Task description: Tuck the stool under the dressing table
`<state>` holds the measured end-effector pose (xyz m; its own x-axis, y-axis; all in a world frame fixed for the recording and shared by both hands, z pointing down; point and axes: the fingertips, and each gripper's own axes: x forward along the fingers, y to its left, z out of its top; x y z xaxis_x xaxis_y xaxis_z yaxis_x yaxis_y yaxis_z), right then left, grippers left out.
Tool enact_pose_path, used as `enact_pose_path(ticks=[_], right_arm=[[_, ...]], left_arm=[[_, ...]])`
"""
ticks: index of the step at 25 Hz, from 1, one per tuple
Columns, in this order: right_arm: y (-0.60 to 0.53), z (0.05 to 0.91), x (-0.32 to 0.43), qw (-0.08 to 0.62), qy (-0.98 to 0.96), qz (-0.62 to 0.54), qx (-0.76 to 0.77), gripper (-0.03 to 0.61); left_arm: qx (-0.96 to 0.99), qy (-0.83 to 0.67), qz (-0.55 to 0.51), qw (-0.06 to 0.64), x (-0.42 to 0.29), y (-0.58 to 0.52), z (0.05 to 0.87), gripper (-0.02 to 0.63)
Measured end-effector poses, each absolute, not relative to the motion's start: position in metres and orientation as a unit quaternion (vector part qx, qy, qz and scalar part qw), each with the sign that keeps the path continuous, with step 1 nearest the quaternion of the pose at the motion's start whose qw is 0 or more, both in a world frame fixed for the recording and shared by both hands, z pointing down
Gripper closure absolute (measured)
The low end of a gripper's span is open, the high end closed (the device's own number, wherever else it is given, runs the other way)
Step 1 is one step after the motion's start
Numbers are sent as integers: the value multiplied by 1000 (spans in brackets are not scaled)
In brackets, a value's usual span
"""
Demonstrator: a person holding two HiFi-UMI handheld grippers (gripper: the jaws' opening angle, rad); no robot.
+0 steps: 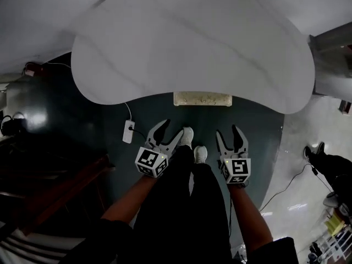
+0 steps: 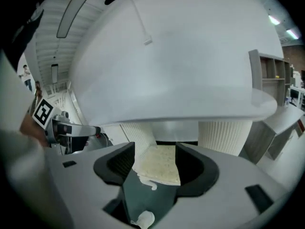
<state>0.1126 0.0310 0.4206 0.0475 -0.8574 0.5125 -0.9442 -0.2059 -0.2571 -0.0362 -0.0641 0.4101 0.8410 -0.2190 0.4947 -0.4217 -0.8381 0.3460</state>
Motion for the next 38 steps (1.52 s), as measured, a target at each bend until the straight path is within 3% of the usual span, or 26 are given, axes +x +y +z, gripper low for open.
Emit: enact_pose_path(ticks=[6, 17, 18, 20, 22, 23, 30, 38], right_arm=[[14, 290, 119, 58, -631, 260, 729, 321], [7, 117, 134, -9, -648, 168, 743, 321], [7, 104, 139, -19, -652, 160, 741, 322], [13, 81, 150, -40, -656, 151, 738, 354], [23, 59, 156, -65, -668, 141, 728, 468], [27, 51, 158, -72, -676, 134, 721, 488], [49, 29, 171, -36, -708, 94, 699, 529], [77, 28, 204, 15, -705, 72, 705, 537]], left_arm=[[959, -140, 169, 180, -10, -61, 266, 374], [974, -140, 104, 146, 36, -42, 130, 379], [973, -152, 106, 139, 38, -43, 123, 394], [967, -188, 106, 136, 40, -43, 112, 493], [961, -216, 100, 141, 40, -39, 102, 569], [960, -224, 96, 138, 42, -37, 96, 585], [965, -244, 50, 86, 61, -12, 46, 598], [964, -250, 49, 79, 98, 28, 42, 598]])
